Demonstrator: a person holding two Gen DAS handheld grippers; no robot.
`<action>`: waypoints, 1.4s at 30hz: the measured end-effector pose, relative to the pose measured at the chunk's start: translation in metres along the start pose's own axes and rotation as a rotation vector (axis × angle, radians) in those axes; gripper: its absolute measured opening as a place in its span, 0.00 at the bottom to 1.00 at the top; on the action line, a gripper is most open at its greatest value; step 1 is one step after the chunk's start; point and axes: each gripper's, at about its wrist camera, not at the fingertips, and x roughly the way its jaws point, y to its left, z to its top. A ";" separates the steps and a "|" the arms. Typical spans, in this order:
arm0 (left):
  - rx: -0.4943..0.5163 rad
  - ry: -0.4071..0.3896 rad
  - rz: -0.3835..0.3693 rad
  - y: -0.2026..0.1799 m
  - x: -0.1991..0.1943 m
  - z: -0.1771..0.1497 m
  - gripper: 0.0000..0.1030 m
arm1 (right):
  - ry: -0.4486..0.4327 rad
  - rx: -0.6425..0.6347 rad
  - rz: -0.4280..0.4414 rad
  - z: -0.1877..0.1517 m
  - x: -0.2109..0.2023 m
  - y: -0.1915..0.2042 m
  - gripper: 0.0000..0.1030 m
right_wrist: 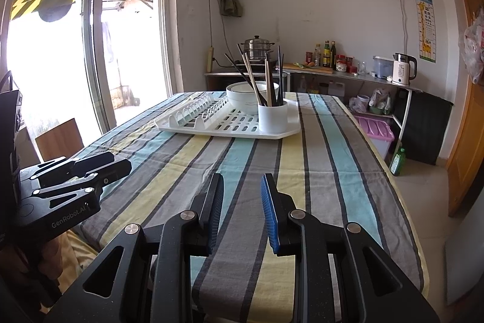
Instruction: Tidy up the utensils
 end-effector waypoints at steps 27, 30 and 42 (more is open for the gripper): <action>0.004 0.003 0.001 -0.001 -0.001 -0.001 0.35 | 0.004 -0.001 0.005 -0.001 0.001 0.001 0.26; 0.003 0.005 0.001 -0.002 -0.001 -0.001 0.35 | 0.004 0.000 0.005 -0.001 0.001 0.001 0.26; 0.003 0.008 0.004 -0.002 0.000 -0.002 0.35 | 0.004 -0.001 0.005 -0.001 0.002 0.001 0.26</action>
